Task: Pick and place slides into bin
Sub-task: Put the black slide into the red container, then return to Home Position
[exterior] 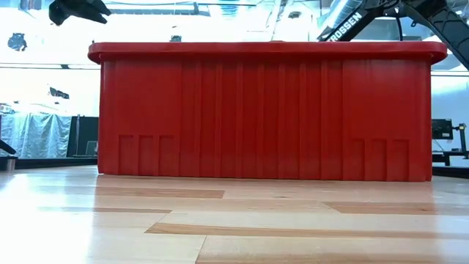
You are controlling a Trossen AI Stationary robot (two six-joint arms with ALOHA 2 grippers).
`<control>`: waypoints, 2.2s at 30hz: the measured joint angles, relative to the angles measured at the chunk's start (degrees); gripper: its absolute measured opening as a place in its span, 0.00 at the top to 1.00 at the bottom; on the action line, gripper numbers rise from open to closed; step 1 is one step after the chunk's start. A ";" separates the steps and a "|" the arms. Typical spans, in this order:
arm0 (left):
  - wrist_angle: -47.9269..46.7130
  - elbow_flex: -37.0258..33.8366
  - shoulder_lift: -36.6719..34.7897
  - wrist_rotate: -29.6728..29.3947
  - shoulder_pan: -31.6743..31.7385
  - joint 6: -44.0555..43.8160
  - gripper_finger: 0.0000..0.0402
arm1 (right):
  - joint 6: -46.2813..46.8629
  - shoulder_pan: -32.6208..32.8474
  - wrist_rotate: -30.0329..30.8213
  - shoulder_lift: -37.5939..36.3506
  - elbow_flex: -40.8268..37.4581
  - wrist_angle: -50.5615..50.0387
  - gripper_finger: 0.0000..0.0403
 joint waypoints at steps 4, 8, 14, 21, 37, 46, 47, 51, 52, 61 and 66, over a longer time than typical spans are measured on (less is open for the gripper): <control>0.00 -0.02 0.01 0.04 -0.02 0.00 0.72 | 0.30 0.50 -0.19 0.03 1.66 -0.87 0.51; 0.00 0.00 0.02 0.07 0.00 0.02 0.72 | 1.32 0.44 -0.32 0.04 4.76 -2.17 0.47; 0.03 0.00 0.01 0.09 -0.02 0.02 0.72 | 1.33 -0.98 0.23 0.04 10.14 -3.39 0.46; 0.16 0.00 0.01 0.07 -0.01 0.04 0.72 | 0.89 -4.14 8.84 0.04 18.49 -4.30 0.47; 4.73 0.96 0.02 -1.74 0.00 7.86 0.72 | 21.82 -7.68 6.91 -8.10 49.83 -5.01 0.49; 4.96 8.95 0.00 0.23 0.00 11.13 0.72 | 32.63 3.52 6.94 -22.60 50.38 6.74 0.48; 5.00 10.06 -0.02 1.21 0.00 11.35 0.72 | 33.60 5.22 6.94 -23.74 50.38 8.00 0.48; 5.16 13.58 -0.98 5.33 0.00 12.18 0.72 | 36.94 12.75 6.98 -27.35 50.38 12.29 0.49; 5.35 14.01 -1.77 6.01 0.00 12.83 0.72 | 37.82 14.79 6.99 -27.88 50.38 13.17 0.49; 10.56 12.82 -17.07 5.34 1.73 12.46 0.72 | 40.96 36.80 21.73 -27.28 48.86 22.44 0.49; 9.68 11.22 -25.82 5.92 5.24 9.62 0.72 | 41.03 47.27 36.21 -26.98 42.82 29.72 0.49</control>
